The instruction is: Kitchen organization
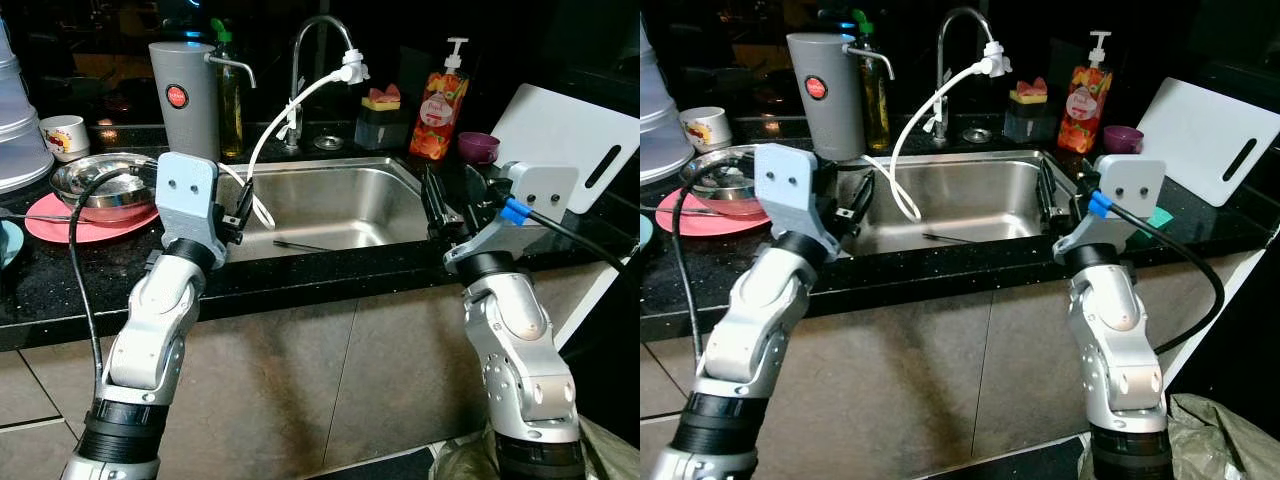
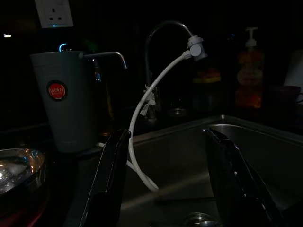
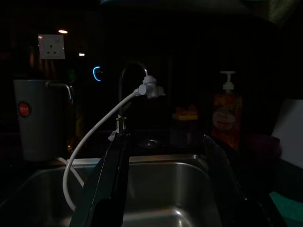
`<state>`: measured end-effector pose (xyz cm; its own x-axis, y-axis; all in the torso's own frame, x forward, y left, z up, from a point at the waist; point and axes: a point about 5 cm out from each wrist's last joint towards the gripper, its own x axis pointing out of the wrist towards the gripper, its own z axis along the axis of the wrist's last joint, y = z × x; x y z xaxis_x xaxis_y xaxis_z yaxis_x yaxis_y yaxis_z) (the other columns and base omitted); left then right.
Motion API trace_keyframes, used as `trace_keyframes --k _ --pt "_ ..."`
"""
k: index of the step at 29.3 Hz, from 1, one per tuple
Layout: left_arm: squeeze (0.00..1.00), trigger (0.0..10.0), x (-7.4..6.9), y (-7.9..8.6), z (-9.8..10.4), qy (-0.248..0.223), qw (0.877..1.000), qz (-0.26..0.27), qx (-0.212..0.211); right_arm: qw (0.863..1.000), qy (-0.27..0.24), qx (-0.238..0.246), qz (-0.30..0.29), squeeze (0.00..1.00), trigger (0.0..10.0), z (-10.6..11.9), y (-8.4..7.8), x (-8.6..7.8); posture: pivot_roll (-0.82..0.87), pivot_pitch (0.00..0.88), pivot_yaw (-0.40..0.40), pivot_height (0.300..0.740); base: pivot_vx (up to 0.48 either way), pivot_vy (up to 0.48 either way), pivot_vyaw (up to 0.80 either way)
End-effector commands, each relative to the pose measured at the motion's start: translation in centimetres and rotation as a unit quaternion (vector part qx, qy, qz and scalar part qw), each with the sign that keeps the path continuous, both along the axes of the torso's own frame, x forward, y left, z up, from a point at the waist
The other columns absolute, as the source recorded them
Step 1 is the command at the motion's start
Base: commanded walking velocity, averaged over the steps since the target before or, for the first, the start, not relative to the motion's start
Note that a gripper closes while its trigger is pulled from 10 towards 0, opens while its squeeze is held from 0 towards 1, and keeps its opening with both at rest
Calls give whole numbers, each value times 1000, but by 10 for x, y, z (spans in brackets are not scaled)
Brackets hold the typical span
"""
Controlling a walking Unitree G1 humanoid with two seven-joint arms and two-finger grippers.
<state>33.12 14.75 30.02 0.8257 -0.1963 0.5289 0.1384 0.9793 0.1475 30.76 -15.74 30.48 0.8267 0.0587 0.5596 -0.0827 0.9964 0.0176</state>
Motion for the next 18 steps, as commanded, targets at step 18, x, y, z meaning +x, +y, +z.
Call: trace_keyframes --k 18 --pt "0 10000 -4 1 6 -8 1000 6 -5 1000 -9 2 -7 0 10000 1 -2 0 1 129 -38 740 0 0 0"
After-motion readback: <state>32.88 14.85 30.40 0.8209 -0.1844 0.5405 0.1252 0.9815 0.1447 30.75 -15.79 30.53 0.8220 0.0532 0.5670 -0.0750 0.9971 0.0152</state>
